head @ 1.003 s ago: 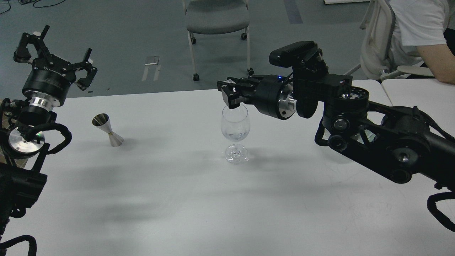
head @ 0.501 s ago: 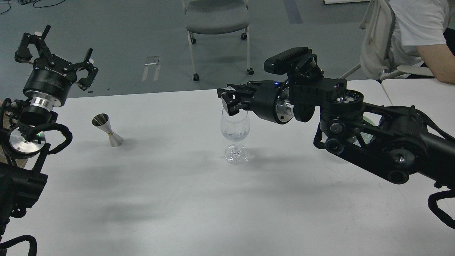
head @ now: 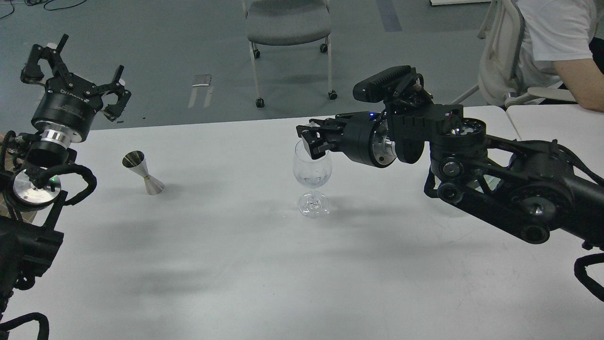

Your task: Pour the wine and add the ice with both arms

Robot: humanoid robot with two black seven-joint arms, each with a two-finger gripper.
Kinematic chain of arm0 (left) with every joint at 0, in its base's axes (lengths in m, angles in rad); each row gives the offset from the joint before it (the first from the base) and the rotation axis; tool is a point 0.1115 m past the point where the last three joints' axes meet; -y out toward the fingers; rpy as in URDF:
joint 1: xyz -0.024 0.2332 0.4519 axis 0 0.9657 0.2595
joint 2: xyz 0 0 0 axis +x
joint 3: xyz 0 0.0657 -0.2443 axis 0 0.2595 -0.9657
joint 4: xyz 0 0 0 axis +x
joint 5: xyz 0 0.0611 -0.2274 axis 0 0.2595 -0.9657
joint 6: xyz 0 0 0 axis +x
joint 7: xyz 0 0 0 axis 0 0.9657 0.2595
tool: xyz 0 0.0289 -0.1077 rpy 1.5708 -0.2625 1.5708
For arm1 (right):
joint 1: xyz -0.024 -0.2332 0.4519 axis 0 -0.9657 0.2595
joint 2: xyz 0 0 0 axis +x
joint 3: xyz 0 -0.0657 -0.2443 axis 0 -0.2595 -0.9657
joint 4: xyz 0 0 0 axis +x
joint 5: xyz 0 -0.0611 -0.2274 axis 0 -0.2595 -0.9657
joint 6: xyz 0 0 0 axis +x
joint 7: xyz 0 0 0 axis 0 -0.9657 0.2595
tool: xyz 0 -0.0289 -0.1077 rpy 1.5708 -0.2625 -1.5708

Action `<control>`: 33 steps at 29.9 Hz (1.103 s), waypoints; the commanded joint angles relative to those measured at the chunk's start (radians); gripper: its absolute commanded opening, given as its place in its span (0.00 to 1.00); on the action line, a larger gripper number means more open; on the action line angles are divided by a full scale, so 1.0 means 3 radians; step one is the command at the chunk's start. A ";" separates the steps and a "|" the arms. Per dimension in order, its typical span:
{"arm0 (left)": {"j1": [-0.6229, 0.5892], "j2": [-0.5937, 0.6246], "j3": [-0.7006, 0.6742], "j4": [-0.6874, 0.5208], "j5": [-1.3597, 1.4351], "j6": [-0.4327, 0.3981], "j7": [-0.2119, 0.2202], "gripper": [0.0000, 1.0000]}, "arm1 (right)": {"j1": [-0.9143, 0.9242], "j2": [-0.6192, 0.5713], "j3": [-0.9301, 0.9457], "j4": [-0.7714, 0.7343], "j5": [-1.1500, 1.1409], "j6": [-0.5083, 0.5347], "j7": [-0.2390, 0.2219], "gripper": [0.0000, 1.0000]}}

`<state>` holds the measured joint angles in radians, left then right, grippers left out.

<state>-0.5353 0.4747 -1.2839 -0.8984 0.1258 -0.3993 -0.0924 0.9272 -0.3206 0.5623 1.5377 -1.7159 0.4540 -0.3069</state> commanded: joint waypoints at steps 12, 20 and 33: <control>0.0000 0.0008 -0.0010 -0.0002 -0.0005 -0.0004 0.0001 0.98 | 0.0013 -0.0020 0.0023 0.0023 0.0023 0.0000 0.0005 0.36; -0.0005 0.0013 -0.0015 -0.0002 0.0000 0.0001 0.0006 0.98 | 0.0013 0.0010 0.0191 0.0034 0.0029 -0.0005 0.0006 0.79; -0.0005 -0.0007 0.0015 0.0004 0.0000 0.0001 -0.0004 0.99 | -0.0237 0.0526 0.1479 0.0028 0.0085 -0.0056 0.0046 1.00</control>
<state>-0.5376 0.4767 -1.2792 -0.8990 0.1267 -0.3991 -0.0918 0.8888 -0.2207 0.9366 1.5400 -1.6995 0.4377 -0.2948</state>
